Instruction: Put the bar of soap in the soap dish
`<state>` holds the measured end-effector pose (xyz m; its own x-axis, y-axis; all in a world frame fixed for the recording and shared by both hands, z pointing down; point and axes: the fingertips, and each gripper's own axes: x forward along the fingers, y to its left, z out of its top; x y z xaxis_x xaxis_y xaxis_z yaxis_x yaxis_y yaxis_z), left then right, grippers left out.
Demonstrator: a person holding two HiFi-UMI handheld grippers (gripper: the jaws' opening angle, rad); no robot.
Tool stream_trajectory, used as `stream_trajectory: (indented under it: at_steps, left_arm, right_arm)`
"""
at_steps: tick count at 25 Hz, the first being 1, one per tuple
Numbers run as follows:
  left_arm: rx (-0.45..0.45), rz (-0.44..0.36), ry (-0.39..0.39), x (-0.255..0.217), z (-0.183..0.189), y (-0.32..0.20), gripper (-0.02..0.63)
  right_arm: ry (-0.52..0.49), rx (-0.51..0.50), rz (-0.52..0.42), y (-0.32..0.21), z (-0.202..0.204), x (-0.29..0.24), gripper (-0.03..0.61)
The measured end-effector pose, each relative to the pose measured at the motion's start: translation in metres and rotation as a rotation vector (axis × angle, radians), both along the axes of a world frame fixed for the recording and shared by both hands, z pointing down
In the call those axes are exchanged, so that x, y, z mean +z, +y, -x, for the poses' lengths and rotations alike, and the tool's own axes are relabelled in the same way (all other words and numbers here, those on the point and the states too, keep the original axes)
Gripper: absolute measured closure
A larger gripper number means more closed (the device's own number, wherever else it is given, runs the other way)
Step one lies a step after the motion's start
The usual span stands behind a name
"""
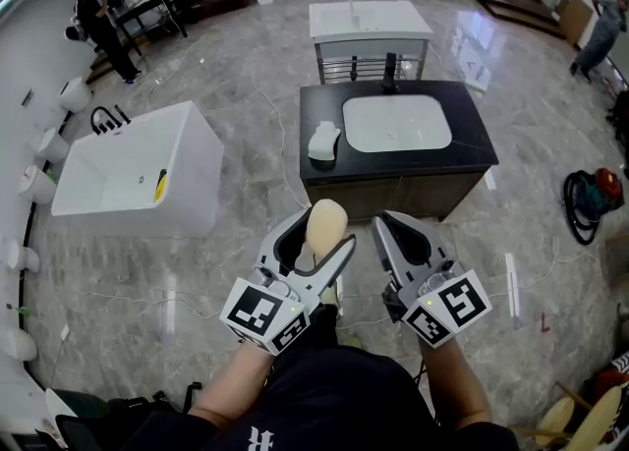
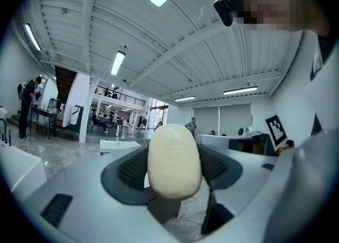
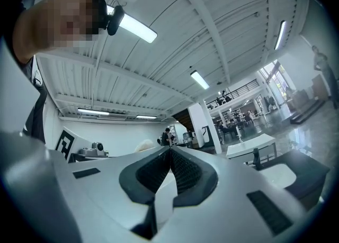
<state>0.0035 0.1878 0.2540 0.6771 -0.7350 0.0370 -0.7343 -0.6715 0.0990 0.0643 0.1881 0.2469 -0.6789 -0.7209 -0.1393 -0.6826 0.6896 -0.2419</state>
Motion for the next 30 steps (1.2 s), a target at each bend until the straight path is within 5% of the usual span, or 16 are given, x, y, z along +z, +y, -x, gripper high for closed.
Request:
stream_trajectory:
  at_steps: [30]
  left_arm:
    - [-0.010, 0.064, -0.043, 0.057, 0.079, -0.301, 0.321]
  right_arm:
    - [0.047, 0.100, 0.061, -0.288, 0.073, 0.010, 0.572]
